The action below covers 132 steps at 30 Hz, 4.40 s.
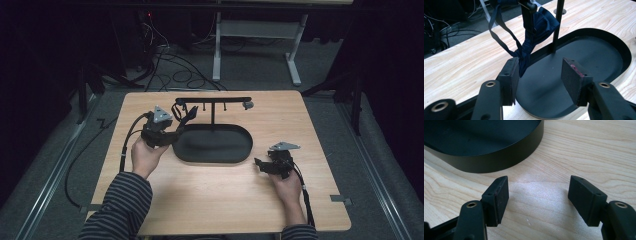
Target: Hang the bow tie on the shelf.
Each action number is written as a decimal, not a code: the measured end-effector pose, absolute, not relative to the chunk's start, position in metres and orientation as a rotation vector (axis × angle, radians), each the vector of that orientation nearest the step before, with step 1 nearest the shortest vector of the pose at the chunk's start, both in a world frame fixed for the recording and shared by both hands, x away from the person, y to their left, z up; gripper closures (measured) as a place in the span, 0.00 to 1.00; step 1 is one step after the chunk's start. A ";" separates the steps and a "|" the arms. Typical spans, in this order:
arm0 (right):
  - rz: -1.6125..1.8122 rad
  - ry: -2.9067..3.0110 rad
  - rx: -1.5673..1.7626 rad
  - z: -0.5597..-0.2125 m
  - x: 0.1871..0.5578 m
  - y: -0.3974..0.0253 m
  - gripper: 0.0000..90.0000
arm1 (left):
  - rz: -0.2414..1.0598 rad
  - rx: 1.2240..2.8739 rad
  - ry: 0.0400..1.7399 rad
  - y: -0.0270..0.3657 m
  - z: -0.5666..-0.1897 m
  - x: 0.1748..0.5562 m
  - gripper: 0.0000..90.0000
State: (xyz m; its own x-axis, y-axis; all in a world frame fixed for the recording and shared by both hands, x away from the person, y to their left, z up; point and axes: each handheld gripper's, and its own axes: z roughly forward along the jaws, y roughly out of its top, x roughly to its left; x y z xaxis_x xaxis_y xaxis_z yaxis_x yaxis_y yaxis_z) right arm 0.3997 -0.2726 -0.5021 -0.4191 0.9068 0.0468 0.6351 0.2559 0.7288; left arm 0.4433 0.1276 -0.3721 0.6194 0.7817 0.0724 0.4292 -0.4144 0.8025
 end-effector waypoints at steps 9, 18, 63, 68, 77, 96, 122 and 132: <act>0.970 2.151 1.405 -0.502 0.400 -0.272 0.38 | 0.534 2.061 0.980 0.133 -0.384 0.439 0.54; 0.969 2.152 1.405 -0.502 0.400 -0.272 0.38 | 0.523 2.072 0.992 0.134 -0.392 0.436 0.54; 0.962 2.151 1.396 -0.502 0.400 -0.272 0.38 | 0.466 2.051 1.030 0.145 -0.418 0.399 0.53; 0.963 2.151 1.397 -0.502 0.400 -0.272 0.38 | 0.465 2.070 1.037 0.146 -0.423 0.398 0.53; 0.964 2.151 1.398 -0.502 0.400 -0.272 0.38 | 0.440 2.059 1.065 0.152 -0.431 0.393 0.53; 0.961 2.151 1.396 -0.502 0.400 -0.272 0.38 | 0.397 2.066 1.101 0.155 -0.452 0.385 0.53; 0.958 2.152 1.395 -0.502 0.400 -0.272 0.38 | 0.379 2.073 1.140 0.152 -0.476 0.377 0.53; 0.958 2.152 1.396 -0.502 0.400 -0.272 0.38 | 0.385 2.090 1.145 0.150 -0.483 0.377 0.52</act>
State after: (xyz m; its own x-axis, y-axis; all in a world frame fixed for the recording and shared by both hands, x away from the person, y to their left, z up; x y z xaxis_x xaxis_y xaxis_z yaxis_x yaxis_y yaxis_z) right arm 0.3996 -0.2715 -0.5021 -0.4205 0.9066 0.0340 0.6320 0.2658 0.7279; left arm 0.3766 0.1499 -0.4834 0.5623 0.8236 -0.0744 0.6113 -0.3534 0.7081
